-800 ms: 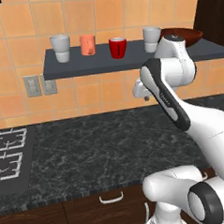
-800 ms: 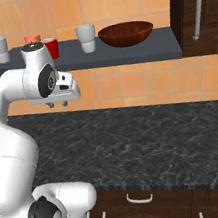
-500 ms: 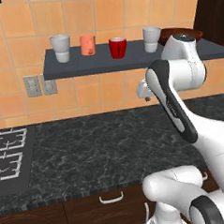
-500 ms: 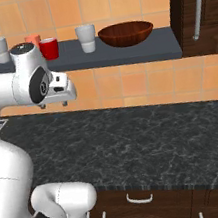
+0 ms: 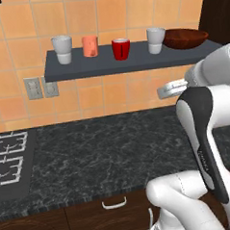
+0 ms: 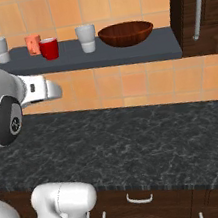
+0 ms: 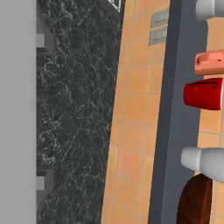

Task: Gather all objects into one cabinet and sort the glasses and bowls to opposite sides.

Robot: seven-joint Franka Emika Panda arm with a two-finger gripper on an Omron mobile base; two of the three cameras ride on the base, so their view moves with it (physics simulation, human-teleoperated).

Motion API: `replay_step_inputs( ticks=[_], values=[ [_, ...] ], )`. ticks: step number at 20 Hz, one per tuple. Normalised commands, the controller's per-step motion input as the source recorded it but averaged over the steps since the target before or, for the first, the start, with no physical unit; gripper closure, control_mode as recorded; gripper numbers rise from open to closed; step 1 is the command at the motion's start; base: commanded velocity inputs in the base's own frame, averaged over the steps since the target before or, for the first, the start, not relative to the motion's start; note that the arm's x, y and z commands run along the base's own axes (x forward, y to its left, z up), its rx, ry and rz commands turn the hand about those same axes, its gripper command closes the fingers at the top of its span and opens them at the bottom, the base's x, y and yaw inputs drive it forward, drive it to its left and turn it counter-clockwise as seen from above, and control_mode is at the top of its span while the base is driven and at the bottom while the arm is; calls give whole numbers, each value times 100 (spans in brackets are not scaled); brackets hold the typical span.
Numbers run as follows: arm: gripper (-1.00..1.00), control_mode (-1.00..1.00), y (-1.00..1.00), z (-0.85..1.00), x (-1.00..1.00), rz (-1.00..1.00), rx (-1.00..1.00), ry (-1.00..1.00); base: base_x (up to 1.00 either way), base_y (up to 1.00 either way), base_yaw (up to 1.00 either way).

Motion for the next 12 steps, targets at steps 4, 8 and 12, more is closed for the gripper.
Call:
replay_step_inputs(
  ticks=[4, 8, 12],
  values=[
    [-100, -100, -19, 86, -46, -2, 14, -28, 0, 0, 0],
    [-100, -100, 0, 14, -9, -1, 2, -5, 0, 0, 0],
    [-100, 100, 0, 0, 0, 0, 0, 0, 0, 0, -1]
  ],
)
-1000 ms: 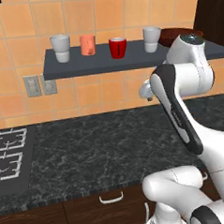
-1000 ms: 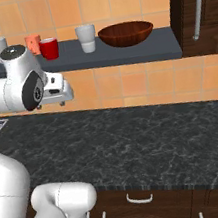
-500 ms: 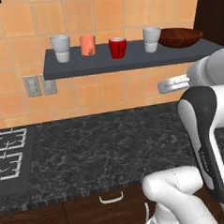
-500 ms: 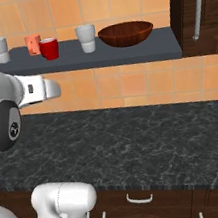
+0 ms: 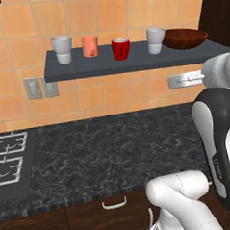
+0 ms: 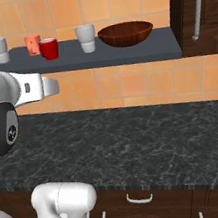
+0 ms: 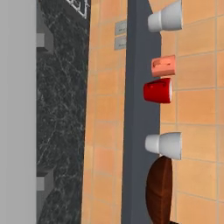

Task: Gather all objects into one cabinet and sort the glasses and bowls to opposite sides.

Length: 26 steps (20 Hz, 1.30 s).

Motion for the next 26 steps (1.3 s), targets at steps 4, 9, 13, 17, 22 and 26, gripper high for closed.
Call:
replay_step_inputs(
  ticks=[4, 9, 13, 17, 22, 26],
  values=[
    [-100, 100, 0, 0, 0, 0, 0, 0, 0, -16, -35],
    [-100, 100, 0, 0, 0, 0, 0, 0, -3, -22, -61],
    [-100, 100, 0, 0, 0, 0, 0, 0, 0, -28, -71],
    [-100, 100, 0, 0, 0, 0, 0, 0, 0, -27, -71],
    [-100, 100, 0, 0, 0, 0, 0, 0, 0, -23, -72],
    [-100, 100, 0, 0, 0, 0, 0, 0, 0, -21, -73]
  ],
)
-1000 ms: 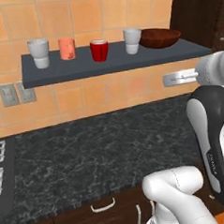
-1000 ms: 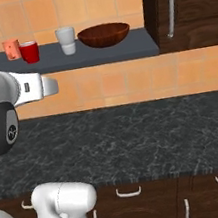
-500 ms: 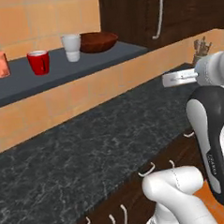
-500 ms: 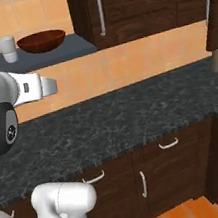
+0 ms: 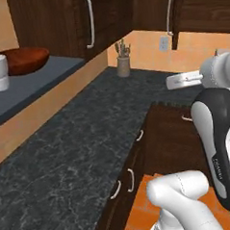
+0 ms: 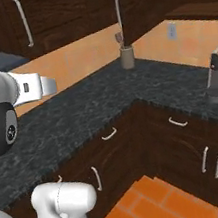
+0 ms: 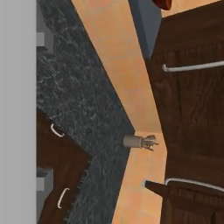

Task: Gather all objects into one cabinet and sort the glasses and bowls to opposite sides.

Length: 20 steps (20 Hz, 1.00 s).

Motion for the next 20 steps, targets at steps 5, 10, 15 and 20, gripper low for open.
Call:
replay_step_inputs(
  ticks=[5, 10, 15, 20],
  values=[
    [-100, 100, 0, 0, 0, 0, 0, 0, 0, -22, -72],
    [-100, 100, 0, 0, 0, 0, 0, 0, 0, -27, -70],
    [-100, 100, 0, 0, 0, 0, 0, 0, 0, -40, -67],
    [-100, 100, 0, 0, 0, 0, 0, 0, 27, -71, -33]
  ],
)
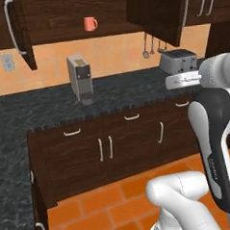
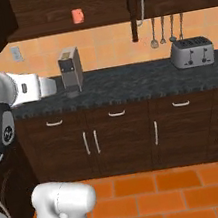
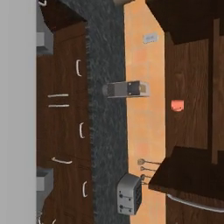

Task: Gather all objects into one cabinet and sort the glasses and bowls to opposite sides.

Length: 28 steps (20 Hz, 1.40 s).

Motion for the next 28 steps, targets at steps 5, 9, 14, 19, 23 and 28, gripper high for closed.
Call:
replay_step_inputs(
  ticks=[5, 9, 14, 19, 23, 28],
  values=[
    [-100, 100, 0, 0, 0, 0, 0, 0, 50, -54, -10],
    [-100, 100, 0, 0, 0, 0, 0, 0, 65, -7, 3],
    [-100, 100, 0, 0, 0, 0, 0, 0, 74, 0, 15],
    [-100, 100, 0, 0, 0, 0, 0, 0, 41, 7, 7],
    [-100, 100, 0, 0, 0, 0, 0, 0, 60, 1, 18],
    [-100, 100, 0, 0, 0, 0, 0, 0, 50, 0, 18]
  ],
)
